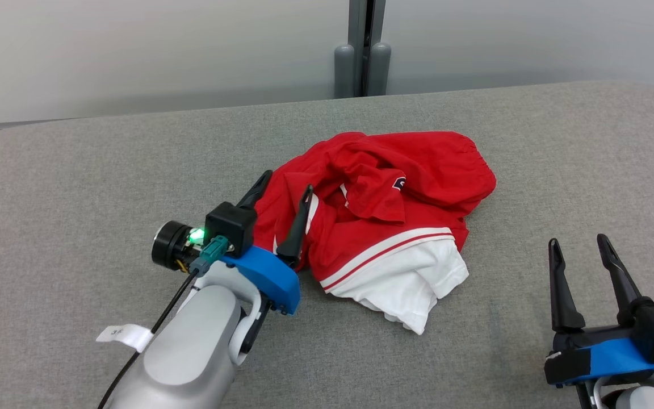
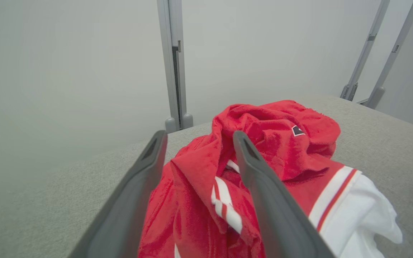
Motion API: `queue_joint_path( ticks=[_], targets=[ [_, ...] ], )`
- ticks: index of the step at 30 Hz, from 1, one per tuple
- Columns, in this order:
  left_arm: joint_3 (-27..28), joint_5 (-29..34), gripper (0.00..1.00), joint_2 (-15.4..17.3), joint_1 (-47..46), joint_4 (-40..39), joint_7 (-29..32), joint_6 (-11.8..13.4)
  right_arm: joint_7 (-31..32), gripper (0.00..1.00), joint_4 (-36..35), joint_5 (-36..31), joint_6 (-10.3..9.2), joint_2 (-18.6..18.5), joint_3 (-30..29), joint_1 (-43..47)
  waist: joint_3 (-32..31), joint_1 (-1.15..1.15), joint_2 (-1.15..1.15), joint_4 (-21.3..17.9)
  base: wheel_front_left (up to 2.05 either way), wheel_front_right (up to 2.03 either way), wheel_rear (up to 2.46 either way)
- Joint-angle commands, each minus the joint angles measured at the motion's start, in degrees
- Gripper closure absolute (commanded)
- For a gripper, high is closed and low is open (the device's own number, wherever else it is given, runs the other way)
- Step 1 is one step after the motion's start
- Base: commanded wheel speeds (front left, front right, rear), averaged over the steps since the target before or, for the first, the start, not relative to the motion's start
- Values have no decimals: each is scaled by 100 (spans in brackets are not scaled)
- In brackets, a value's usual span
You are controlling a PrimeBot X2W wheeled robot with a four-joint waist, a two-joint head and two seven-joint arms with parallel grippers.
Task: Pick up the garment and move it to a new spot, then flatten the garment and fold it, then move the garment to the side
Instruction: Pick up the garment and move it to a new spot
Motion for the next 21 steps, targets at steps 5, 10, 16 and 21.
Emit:
queue_joint_path(
  ticks=[5, 10, 16, 21],
  targets=[
    [-319, 125, 0, -54, -384, -199, 680, -119, -18, 0, -18, -36, 1, -15, 99, 36, 36, 1, 0, -86, 0, 0, 0],
    [-451, 338, 0, 51, -825, -57, 1380, 84, -18, 0, -2, -32, 1, -16, 219, -61, 157, 1, 0, -275, 0, 0, 0],
    [-641, 435, 0, 164, -1216, 282, 2169, 10, -18, 0, 44, -14, 1, -15, 268, -115, 348, 1, 0, -482, 0, 0, 0],
    [-735, 524, 5, 160, -1445, 474, 2397, 24, -18, 0, 48, 10, 1, -15, 285, -153, 464, 1, 0, -578, 0, 0, 0]
  ],
)
